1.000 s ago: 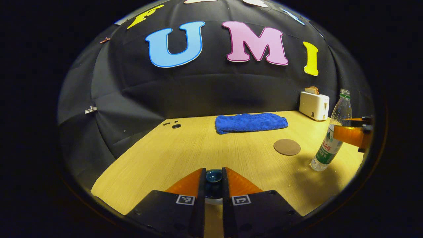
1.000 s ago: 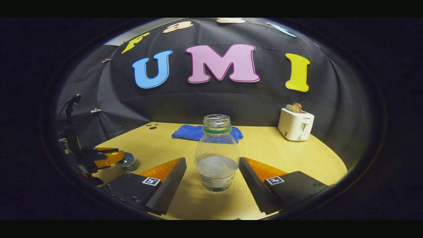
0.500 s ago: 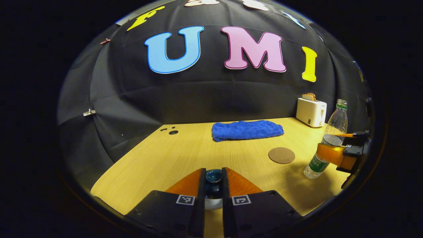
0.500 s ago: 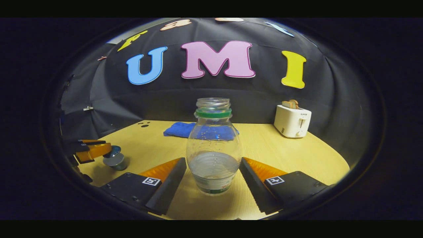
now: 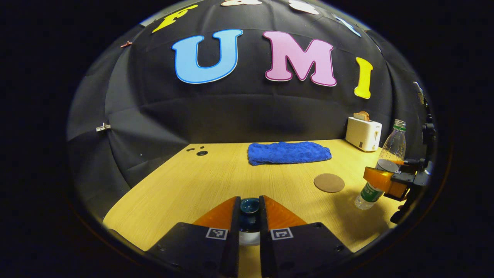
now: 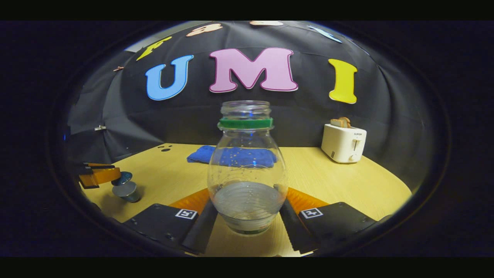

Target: Open the teacup lid with one hand, grasp the water bottle and pour water into the teacup with the other hand; after pouring, place the water bottle on the coaster and then close the teacup lid.

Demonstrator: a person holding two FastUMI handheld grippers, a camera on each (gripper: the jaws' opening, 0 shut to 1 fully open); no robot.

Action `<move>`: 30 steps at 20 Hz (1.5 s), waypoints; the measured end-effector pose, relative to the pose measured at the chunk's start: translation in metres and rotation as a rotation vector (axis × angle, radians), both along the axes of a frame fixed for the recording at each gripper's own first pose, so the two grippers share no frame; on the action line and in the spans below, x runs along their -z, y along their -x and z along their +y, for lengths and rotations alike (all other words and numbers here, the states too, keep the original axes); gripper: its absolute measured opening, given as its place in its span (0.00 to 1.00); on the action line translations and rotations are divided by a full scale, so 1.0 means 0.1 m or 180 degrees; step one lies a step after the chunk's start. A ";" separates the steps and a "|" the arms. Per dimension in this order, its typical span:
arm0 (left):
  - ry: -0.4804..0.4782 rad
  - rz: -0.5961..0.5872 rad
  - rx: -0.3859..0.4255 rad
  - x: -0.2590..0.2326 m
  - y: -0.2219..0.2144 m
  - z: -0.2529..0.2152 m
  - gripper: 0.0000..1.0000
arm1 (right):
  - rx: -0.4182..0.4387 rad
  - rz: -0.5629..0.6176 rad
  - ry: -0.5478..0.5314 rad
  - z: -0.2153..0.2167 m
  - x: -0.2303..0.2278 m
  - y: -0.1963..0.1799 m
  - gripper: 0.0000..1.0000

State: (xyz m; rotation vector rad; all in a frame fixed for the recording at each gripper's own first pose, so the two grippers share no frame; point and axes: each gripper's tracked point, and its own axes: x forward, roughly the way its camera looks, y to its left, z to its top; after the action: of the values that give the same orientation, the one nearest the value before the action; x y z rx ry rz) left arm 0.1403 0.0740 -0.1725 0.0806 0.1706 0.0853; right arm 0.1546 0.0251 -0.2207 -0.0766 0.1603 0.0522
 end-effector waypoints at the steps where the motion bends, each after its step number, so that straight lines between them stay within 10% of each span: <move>1: 0.0017 0.0011 -0.0018 0.02 0.01 0.01 0.26 | -0.0032 0.0012 0.0023 0.02 0.00 0.01 0.82; 30: 0.0257 -0.0073 -0.0111 -0.27 0.22 0.27 0.25 | -0.0289 0.0036 0.0288 0.36 -0.52 -0.13 0.71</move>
State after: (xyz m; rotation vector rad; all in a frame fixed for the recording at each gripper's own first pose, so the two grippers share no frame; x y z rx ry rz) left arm 0.1184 0.1007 -0.1451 -0.0040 0.1523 0.1139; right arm 0.1671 0.0615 -0.1687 -0.1740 0.1705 0.1359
